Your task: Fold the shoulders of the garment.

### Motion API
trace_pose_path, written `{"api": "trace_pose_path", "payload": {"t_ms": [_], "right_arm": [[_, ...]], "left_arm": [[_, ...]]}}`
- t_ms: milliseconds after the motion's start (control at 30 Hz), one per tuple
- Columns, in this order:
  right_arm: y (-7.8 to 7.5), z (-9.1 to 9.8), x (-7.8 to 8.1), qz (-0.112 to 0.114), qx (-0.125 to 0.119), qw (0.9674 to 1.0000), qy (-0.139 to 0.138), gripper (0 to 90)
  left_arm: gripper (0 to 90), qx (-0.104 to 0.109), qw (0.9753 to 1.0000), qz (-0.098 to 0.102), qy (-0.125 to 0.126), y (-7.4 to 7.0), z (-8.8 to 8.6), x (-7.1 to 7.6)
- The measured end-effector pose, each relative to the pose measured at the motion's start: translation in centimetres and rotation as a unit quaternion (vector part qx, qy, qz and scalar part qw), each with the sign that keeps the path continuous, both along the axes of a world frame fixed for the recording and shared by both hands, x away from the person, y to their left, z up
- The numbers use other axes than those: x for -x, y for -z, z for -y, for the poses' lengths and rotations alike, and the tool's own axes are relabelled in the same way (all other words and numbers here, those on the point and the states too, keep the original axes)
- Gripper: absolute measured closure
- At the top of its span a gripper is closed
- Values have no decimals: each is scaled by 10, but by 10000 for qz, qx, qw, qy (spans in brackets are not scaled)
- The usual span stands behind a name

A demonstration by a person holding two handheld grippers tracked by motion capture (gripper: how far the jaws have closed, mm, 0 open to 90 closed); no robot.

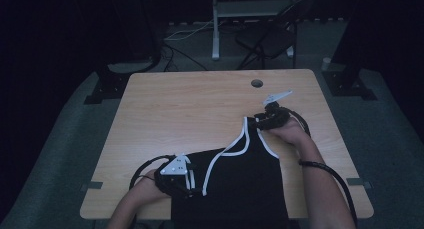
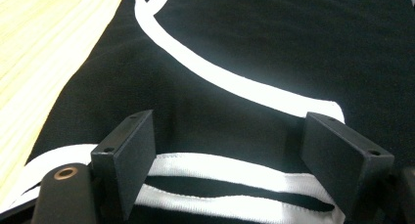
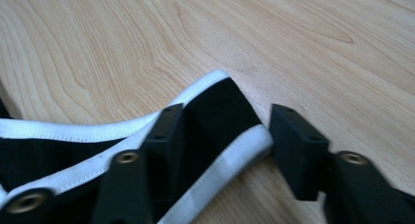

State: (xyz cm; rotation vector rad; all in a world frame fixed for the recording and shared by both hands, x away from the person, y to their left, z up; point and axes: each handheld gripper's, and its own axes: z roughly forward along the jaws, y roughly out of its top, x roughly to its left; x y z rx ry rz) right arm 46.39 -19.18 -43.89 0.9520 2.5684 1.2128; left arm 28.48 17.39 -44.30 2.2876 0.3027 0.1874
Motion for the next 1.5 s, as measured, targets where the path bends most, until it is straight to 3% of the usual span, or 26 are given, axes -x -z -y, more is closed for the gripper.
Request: {"api": "trace_pose_path", "payload": {"t_ms": [33,67,200,400,767,1000,1133,1333,1433,1500], "right_arm": [[0,-1,1,39,57,10000,-40,646],[0,-1,1,39,57,10000,-40,646],[-3,0,4,122,94,9999,-58,807],[-11,-2,10,275,76,9995,-158,844],[-27,6,33,605,-306,9965,-485,855],[-32,11,57,896,-506,9911,-842,854],[-34,10,75,1153,-438,9871,-1022,854],[-37,12,87,1408,-601,9815,-1145,853],[-38,14,94,1544,-774,9766,-1278,854],[-38,14,96,1568,-771,9756,-1328,854]], "left_arm": [[210,3,10000,5,-1,0,0,0],[211,3,10000,5,-1,0,0,0],[211,6,10000,4,-9,0,0,0],[211,-8,10000,30,-42,0,0,0],[210,-15,9998,103,-151,0,0,2],[211,-28,9998,119,-168,0,0,3],[211,-29,9998,94,-176,0,0,2],[210,-22,9998,77,-190,0,0,2],[211,-29,9998,69,-187,0,0,2],[211,-31,9998,75,-185,0,0,2]]}}
